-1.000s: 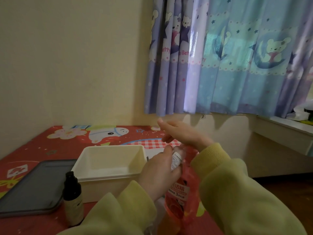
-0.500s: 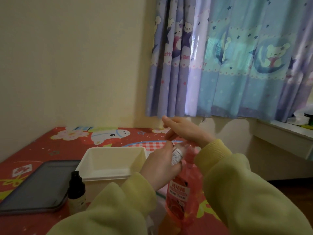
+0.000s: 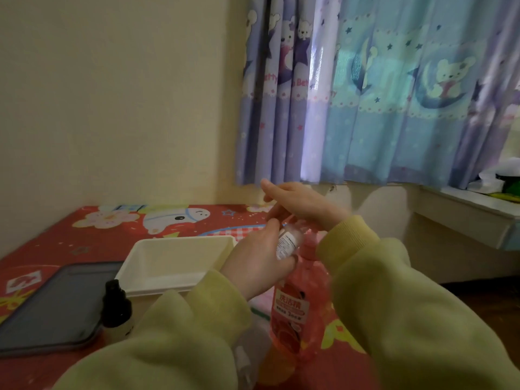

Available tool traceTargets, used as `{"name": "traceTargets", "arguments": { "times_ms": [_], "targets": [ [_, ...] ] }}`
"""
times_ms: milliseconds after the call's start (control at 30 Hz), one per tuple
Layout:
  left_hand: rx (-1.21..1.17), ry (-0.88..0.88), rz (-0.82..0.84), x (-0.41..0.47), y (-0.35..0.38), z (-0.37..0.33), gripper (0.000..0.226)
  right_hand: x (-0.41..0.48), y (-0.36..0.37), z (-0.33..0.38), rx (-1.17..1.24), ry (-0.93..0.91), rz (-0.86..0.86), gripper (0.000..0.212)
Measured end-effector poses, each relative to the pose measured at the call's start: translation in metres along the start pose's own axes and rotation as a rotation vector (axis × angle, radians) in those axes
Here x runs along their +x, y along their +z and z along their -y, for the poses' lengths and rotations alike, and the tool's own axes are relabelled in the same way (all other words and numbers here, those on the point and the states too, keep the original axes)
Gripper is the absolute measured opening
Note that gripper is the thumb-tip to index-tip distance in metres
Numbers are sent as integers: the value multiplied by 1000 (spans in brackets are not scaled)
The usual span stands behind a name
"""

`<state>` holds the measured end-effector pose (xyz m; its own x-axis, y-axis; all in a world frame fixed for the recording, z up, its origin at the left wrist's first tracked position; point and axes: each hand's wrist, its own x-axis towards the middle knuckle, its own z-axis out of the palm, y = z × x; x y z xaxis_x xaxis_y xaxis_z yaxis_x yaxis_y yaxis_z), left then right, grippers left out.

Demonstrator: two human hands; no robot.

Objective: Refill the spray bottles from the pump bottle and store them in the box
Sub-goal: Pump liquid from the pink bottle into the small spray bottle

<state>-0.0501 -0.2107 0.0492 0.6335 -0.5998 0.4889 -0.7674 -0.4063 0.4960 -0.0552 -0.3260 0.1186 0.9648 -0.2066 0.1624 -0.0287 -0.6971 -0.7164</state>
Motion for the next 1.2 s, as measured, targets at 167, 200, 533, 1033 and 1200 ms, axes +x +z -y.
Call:
{"name": "traceTargets", "arguments": {
  "times_ms": [167, 200, 533, 1033, 1200],
  "targets": [
    [-38, -52, -7, -7, 16, 4, 30, 3, 9, -17, -12, -51, -62, 42],
    [-35, -59, -9, -8, 20, 6, 30, 4, 11, -21, 2, -52, -71, 43],
    [4, 7, 19, 3, 0, 4, 29, 4, 2, -8, 18, -19, -54, 37],
    [-42, -26, 31, -1, 5, 10, 28, 4, 12, -13, -61, -105, -196, 36],
    [-66, -11, 5, -4, 10, 8, 25, 3, 12, -16, -96, -146, -244, 35]
  ]
}}
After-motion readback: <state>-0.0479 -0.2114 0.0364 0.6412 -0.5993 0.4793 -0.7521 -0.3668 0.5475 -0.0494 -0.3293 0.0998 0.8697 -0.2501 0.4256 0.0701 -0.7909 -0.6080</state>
